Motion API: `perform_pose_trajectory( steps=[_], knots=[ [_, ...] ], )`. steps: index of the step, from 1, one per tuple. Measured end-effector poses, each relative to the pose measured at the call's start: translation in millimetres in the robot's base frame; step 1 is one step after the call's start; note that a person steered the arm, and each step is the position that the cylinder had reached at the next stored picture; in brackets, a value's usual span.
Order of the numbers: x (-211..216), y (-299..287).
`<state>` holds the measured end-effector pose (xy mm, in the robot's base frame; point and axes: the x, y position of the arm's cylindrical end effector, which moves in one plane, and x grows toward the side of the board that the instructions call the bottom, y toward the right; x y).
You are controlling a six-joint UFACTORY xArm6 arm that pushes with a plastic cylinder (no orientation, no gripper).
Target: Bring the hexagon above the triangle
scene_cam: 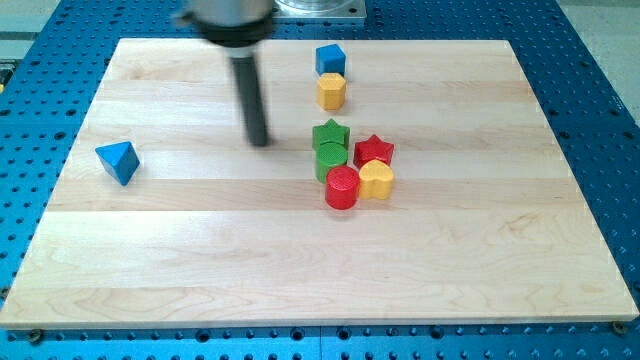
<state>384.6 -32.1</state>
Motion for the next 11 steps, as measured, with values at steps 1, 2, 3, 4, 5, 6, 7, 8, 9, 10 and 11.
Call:
perform_pose_trajectory(
  steps=[1,2,3,4,5,6,7,8,9,10,11],
  knots=[
    [-34.8,69.7],
    [-62.3,125.7],
    [-91.4,95.5],
    [-76.7,-15.0],
    [-50.6,-28.0],
    [-46.1,30.1],
    [-13.0,30.3],
    [-9.3,-64.9],
    [-20.5,-70.3],
    [-40.0,-91.4],
    [-32.0,-155.0]
  ],
)
